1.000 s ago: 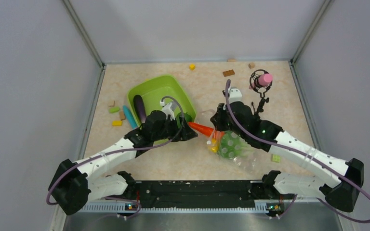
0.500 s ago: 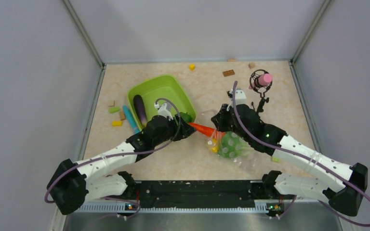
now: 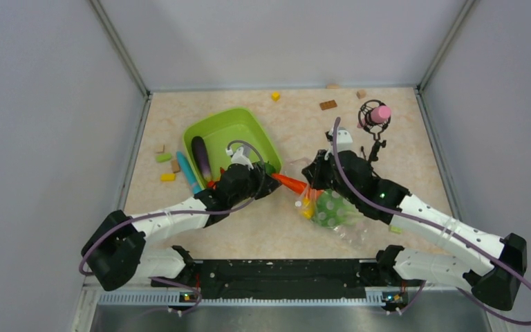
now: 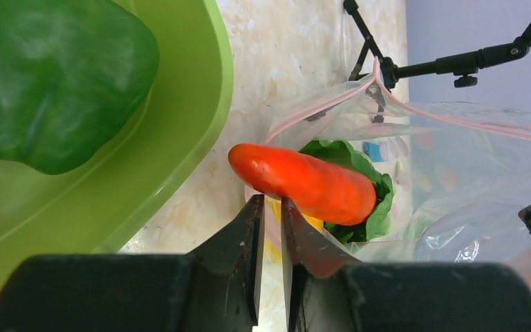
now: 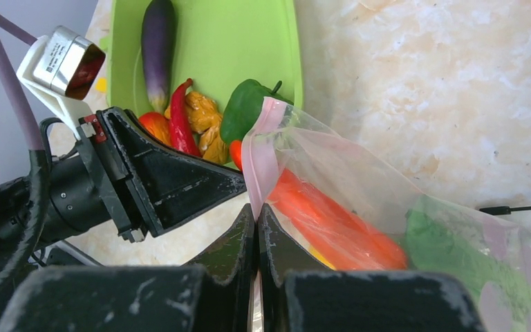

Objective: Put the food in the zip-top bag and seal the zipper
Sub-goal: Adjust the fake vegetable in the zipper food storage bag.

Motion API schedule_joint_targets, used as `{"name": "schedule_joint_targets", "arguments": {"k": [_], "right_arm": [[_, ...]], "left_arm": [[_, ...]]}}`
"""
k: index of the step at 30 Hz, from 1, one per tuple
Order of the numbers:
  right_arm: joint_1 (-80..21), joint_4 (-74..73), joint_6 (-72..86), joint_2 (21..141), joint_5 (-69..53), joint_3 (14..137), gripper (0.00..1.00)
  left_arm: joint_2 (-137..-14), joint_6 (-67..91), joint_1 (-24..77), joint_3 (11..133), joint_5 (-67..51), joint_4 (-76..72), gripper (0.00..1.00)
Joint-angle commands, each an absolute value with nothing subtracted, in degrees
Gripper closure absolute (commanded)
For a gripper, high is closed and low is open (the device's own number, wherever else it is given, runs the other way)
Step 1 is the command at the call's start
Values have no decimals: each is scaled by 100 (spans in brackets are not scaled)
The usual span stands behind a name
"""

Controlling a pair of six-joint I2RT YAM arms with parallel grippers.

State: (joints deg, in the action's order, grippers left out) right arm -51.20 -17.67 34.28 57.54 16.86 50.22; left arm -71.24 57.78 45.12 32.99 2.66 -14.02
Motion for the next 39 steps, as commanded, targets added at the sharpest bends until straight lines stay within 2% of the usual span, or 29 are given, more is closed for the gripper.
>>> {"name": "schedule_joint_targets", "arguments": {"k": [1, 6, 12, 18, 22, 24, 30, 39], "right_arm": [[-5103, -1450, 3454, 5693, 1701, 4988, 100], [-5104, -1414, 3369, 5609, 1556, 4974, 100], [-5105, -1384, 3455, 5550, 1755, 4906, 100], [-5103, -1309, 3500, 5604, 1559, 4915, 100], [-5106, -1292, 3544, 5633, 1538, 4904, 100], [-5102, -1292, 3562, 5652, 1542, 4911, 100], [-5103, -1256, 3575, 5673, 1485, 4904, 100], [-5099, -1060, 3442, 5727, 1334, 4899, 100]], "left_arm": [[-7233, 5808, 4540, 3601, 212, -1884, 81], [-7310, 5661, 4535, 3750, 396, -1729, 74], [-7093, 5720, 4536, 3684, 916, -1584, 56], [-7302, 5844, 4535, 3773, 1074, -1685, 56], [-7488, 5868, 4535, 3849, 816, -1889, 60], [-7586, 5892, 4535, 3880, 655, -1928, 66], [-7725, 5999, 4535, 3833, 373, -2203, 100], [-8058, 5526, 4681, 3948, -747, -2984, 100]]}}
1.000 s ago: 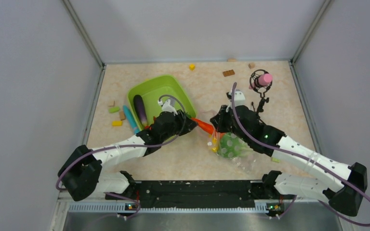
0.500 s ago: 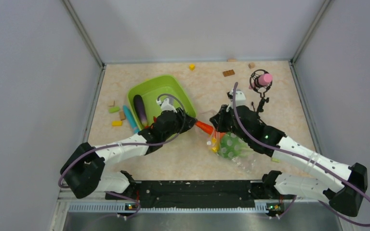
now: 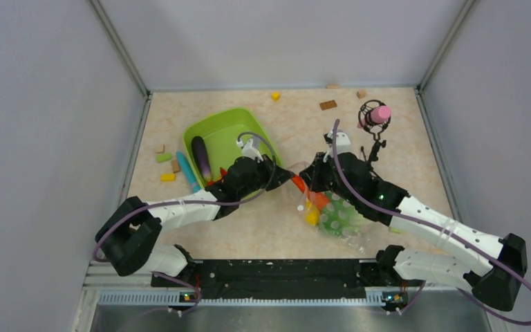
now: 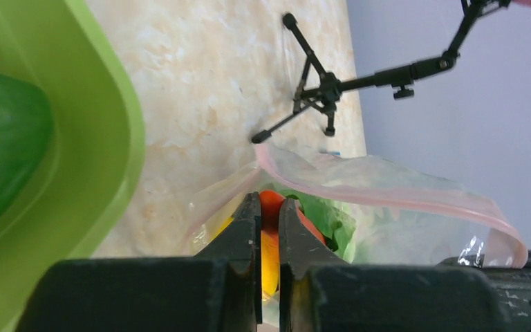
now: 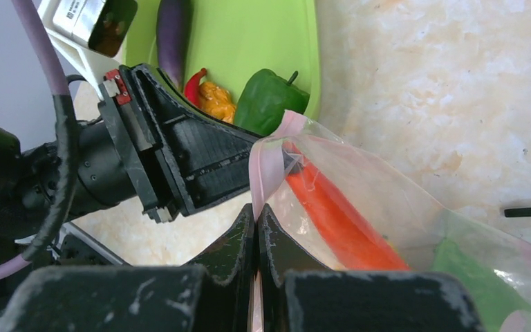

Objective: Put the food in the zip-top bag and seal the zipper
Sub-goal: Adjust the fake vegetable in the zipper food storage bag.

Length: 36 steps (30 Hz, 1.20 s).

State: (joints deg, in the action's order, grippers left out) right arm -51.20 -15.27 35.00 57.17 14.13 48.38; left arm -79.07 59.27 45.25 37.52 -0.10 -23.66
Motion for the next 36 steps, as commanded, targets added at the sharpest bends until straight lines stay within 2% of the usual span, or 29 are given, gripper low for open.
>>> {"name": "schedule_joint_targets", "arguments": {"k": [1, 7, 13, 19, 21, 31, 35, 36], "right_arm": [[-5098, -992, 3402, 5739, 1281, 4904, 100], [-5105, -714, 3412, 5763, 597, 4904, 100], [-5100, -578, 3520, 5423, 770, 4834, 100], [-5102, -266, 3629, 4966, 1203, 4596, 100], [-5102, -192, 3682, 4833, 1313, 4518, 100], [-5100, -480, 3618, 4430, 2197, 4357, 100], [-5098, -600, 3371, 4425, 2400, 4333, 100], [-5103, -620, 3333, 4415, 2470, 4332, 100]], "left_arm": [[-8121, 5407, 4729, 4004, -866, -3028, 100], [-8766, 5150, 4975, 4332, -1194, -3592, 100], [-9226, 5111, 5041, 4560, -1213, -3413, 99], [-9465, 4982, 5045, 4739, -1465, -3020, 73], [-9529, 4890, 5045, 4942, -1451, -2474, 65], [-8702, 4360, 5045, 5271, -1260, -837, 45], [-8266, 4033, 5054, 5632, -1275, -53, 31], [-8199, 3918, 5054, 5720, -1335, 192, 30]]}}
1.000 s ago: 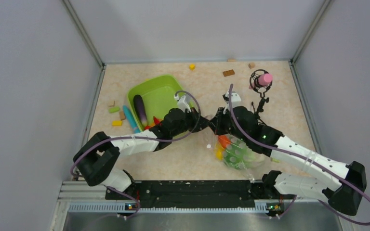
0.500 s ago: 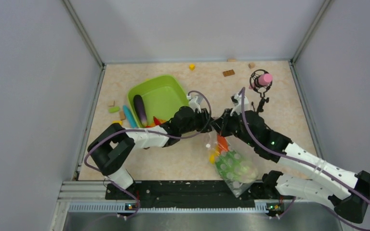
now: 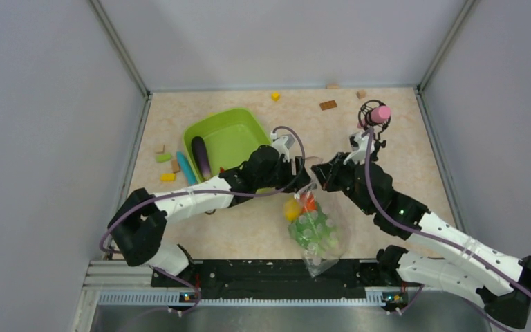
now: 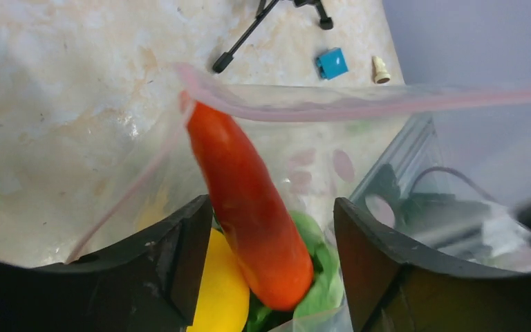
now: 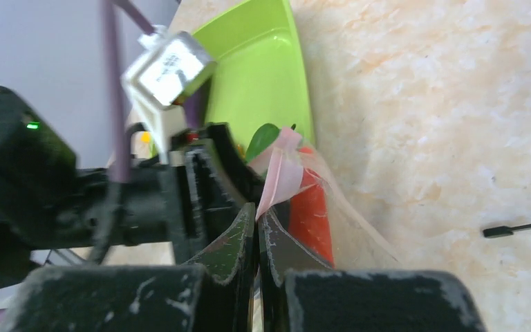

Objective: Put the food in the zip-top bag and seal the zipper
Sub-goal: Adjust the fake vegetable in the zipper food storage bag, then pick up the fake vegetable from the bin.

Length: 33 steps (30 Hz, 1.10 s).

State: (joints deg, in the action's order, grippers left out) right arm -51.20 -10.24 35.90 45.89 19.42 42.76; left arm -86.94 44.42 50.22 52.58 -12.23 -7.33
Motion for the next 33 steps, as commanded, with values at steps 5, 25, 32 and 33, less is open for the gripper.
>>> {"name": "schedule_joint_targets", "arguments": {"k": [5, 25, 32, 33], "right_arm": [[-5104, -729, 2963, 4324, 2798, 4424, 100], [-5098, -116, 1418, 5008, 2905, 4674, 100], [-5103, -170, 890, 5232, 3590, 5009, 100], [-5103, -155, 859, 5245, 3572, 5005, 100]], "left_arm": [[-8092, 3250, 5049, 6428, -1614, 1427, 5], [-6517, 3294, 4662, 6190, -288, 1545, 2], [-6665, 3665, 3089, 5700, -221, 1669, 2], [-6774, 3512, 2951, 5594, -354, 1530, 2]]}}
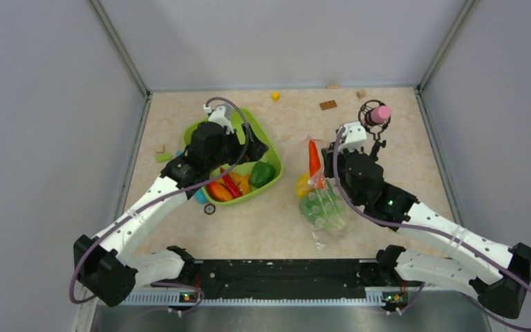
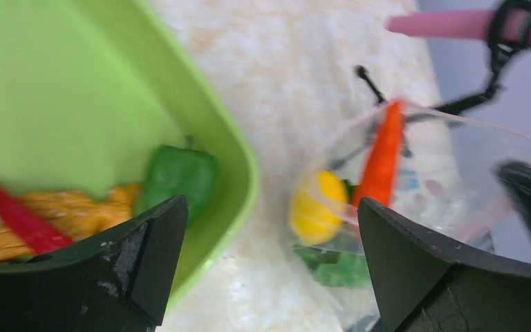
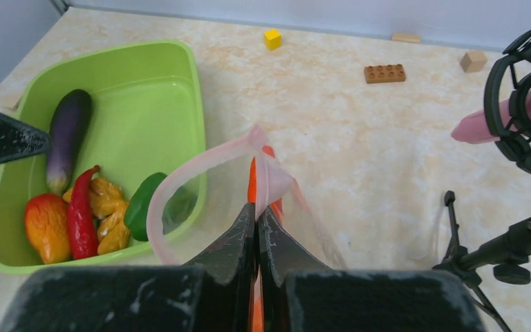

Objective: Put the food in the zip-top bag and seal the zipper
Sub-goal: Pick up the fake vegetable from the bin.

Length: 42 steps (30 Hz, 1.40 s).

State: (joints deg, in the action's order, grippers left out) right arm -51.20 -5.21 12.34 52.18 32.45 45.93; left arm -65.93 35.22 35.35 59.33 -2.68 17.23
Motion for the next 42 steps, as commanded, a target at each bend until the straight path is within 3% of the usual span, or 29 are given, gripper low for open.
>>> {"name": "schedule_joint_targets", "arguments": {"k": [1, 8, 10, 15, 18, 27, 37, 39, 42], "right_arm": [[-5104, -144, 846, 5268, 3529, 4995, 100], [-5096, -190, 781, 5366, 2567, 4886, 100], [-5094, -278, 749, 5376, 2398, 4895, 100], [-5093, -366, 719, 5363, 1936, 4885, 100], [-5094, -342, 707, 5393, 1775, 4852, 100], [-5088, -343, 911, 5479, 1609, 4878, 100], [-5051, -328, 955, 5521, 1709, 4834, 100], [-5040, -306, 979, 5504, 1720, 4827, 100], [-5036, -237, 1027, 5464, 1748, 4771, 100]], "left_arm": [[-6883, 3217, 2880, 5496, -441, 1376, 2], [-7790, 915, 2831, 5602, -1605, 1091, 2], [-7942, 494, 2831, 5570, -1476, 961, 2], [-8536, 334, 2630, 5729, -656, 993, 3], [-9058, 287, 2394, 6136, -1416, 1359, 8], [-10136, -149, 2245, 6611, -2697, 1414, 10], [-11044, -204, 2224, 7366, -3377, 1788, 10], [-11058, -149, 2224, 7353, -3384, 1802, 14], [-10985, -21, 2227, 7286, -3303, 1782, 37]]}}
